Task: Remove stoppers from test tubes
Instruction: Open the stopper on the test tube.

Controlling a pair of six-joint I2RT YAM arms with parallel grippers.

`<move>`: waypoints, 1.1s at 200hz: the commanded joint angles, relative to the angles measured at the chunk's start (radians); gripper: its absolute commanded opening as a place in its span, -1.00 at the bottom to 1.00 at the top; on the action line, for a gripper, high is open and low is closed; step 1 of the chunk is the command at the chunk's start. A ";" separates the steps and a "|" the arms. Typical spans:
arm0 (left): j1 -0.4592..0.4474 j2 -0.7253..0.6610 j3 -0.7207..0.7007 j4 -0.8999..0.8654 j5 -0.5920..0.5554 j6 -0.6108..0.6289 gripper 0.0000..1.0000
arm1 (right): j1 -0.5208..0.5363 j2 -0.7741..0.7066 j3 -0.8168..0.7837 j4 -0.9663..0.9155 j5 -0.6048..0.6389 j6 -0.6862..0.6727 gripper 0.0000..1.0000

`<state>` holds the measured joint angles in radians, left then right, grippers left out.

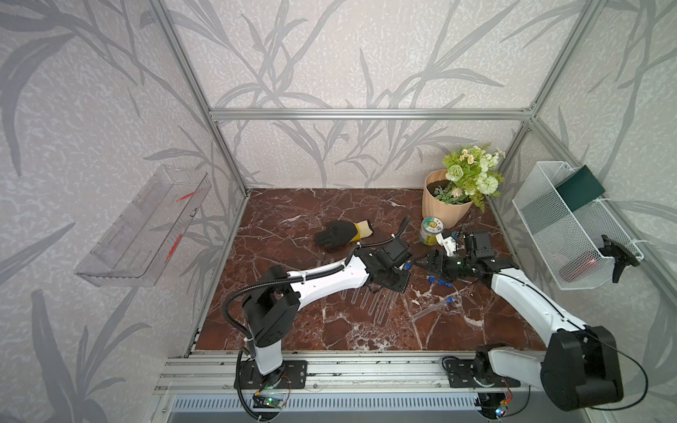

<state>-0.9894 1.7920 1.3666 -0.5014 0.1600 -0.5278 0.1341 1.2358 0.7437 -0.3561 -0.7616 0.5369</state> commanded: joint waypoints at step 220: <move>-0.042 -0.052 -0.010 0.039 0.021 0.011 -0.85 | 0.079 0.073 0.010 0.084 0.019 0.039 -0.53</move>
<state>-1.0279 1.7569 1.3457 -0.4702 0.1822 -0.5243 0.2100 1.2945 0.7391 -0.2733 -0.7528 0.5854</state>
